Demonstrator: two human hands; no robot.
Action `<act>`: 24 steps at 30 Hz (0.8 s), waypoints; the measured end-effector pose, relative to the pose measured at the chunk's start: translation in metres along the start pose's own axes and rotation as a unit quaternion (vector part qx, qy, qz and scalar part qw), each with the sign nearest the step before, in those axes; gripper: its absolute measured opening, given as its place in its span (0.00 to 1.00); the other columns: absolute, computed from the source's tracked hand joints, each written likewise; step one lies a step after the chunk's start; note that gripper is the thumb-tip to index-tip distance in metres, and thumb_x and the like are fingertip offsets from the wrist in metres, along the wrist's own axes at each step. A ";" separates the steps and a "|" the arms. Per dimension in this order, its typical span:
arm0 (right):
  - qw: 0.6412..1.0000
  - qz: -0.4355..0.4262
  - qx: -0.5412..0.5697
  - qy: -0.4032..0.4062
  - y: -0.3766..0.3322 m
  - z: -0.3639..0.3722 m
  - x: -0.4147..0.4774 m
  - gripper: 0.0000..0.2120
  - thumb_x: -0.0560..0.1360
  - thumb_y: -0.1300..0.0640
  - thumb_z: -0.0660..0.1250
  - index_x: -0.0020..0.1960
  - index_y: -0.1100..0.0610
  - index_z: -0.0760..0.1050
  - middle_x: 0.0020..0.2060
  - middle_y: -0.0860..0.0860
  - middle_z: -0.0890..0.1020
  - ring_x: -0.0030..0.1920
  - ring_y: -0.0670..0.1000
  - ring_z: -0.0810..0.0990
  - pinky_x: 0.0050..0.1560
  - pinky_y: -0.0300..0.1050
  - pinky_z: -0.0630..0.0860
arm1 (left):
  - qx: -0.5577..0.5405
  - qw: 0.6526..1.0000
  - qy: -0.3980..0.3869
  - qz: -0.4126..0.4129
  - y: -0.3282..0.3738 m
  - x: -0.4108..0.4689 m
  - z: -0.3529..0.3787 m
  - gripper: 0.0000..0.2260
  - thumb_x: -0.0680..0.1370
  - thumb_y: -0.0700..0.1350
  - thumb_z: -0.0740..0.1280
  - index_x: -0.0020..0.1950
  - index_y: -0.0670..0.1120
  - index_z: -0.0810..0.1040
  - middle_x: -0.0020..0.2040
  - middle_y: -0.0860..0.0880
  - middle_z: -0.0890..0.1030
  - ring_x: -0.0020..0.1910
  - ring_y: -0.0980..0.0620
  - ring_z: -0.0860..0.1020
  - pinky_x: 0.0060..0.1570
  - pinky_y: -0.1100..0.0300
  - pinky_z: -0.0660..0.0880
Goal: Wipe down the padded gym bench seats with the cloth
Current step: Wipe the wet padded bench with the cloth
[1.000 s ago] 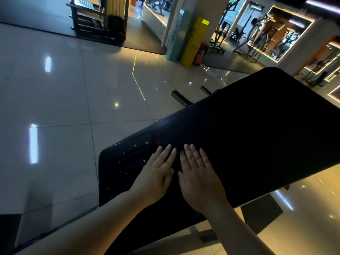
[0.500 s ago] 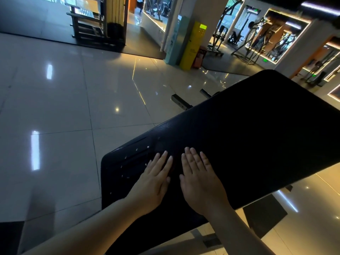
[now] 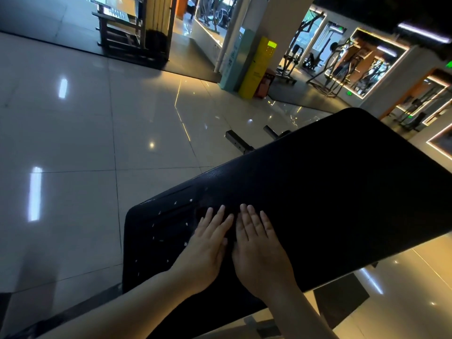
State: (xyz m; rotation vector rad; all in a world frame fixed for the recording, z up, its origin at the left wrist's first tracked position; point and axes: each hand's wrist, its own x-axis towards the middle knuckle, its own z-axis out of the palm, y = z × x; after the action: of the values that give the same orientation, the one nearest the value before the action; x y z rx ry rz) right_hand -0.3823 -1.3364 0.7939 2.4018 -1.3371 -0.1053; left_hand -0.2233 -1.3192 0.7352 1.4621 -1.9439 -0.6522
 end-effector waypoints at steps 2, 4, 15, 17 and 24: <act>1.000 0.007 0.001 -0.008 0.000 0.002 0.000 0.29 0.83 0.49 0.48 0.78 0.64 0.59 0.79 0.62 0.57 0.80 0.59 0.54 0.77 0.61 0.59 | 0.053 0.998 -0.019 0.014 -0.016 -0.010 -0.003 0.25 0.85 0.55 0.48 0.79 0.61 0.40 0.78 0.61 0.32 0.75 0.61 0.28 0.74 0.58 0.33; 1.000 0.011 0.008 -0.015 0.000 0.003 0.000 0.30 0.83 0.48 0.49 0.79 0.63 0.57 0.79 0.61 0.55 0.81 0.58 0.52 0.78 0.61 0.58 | 0.078 0.997 -0.021 0.006 -0.026 -0.005 -0.006 0.26 0.84 0.56 0.47 0.79 0.60 0.38 0.78 0.61 0.31 0.75 0.60 0.28 0.75 0.58 0.34; 1.000 0.009 0.002 -0.007 -0.001 0.003 0.002 0.29 0.82 0.48 0.52 0.79 0.62 0.58 0.79 0.60 0.57 0.80 0.58 0.54 0.76 0.60 0.53 | 0.096 0.994 -0.001 0.054 -0.034 0.006 -0.006 0.26 0.85 0.57 0.47 0.80 0.59 0.40 0.80 0.58 0.36 0.77 0.56 0.31 0.76 0.54 0.35; 1.000 0.009 0.002 -0.005 -0.001 0.003 0.003 0.29 0.82 0.48 0.52 0.79 0.62 0.59 0.79 0.60 0.57 0.80 0.58 0.54 0.77 0.60 0.55 | 0.096 0.995 -0.006 0.039 -0.039 0.005 -0.009 0.26 0.84 0.59 0.47 0.80 0.59 0.39 0.80 0.57 0.34 0.77 0.58 0.30 0.76 0.56 0.36; 1.000 0.008 -0.005 -0.003 -0.001 0.003 0.002 0.29 0.83 0.48 0.52 0.79 0.63 0.58 0.79 0.61 0.57 0.80 0.58 0.54 0.77 0.62 0.59 | 0.058 0.997 0.046 -0.034 -0.020 0.043 -0.004 0.27 0.82 0.59 0.40 0.80 0.54 0.41 0.79 0.55 0.36 0.77 0.57 0.30 0.77 0.55 0.34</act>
State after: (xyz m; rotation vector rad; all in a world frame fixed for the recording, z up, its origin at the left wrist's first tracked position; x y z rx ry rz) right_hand -0.3812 -1.3379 0.7913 2.3837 -1.3540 -0.1146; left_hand -0.2163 -1.3655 0.7315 1.6057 -1.8955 -0.4985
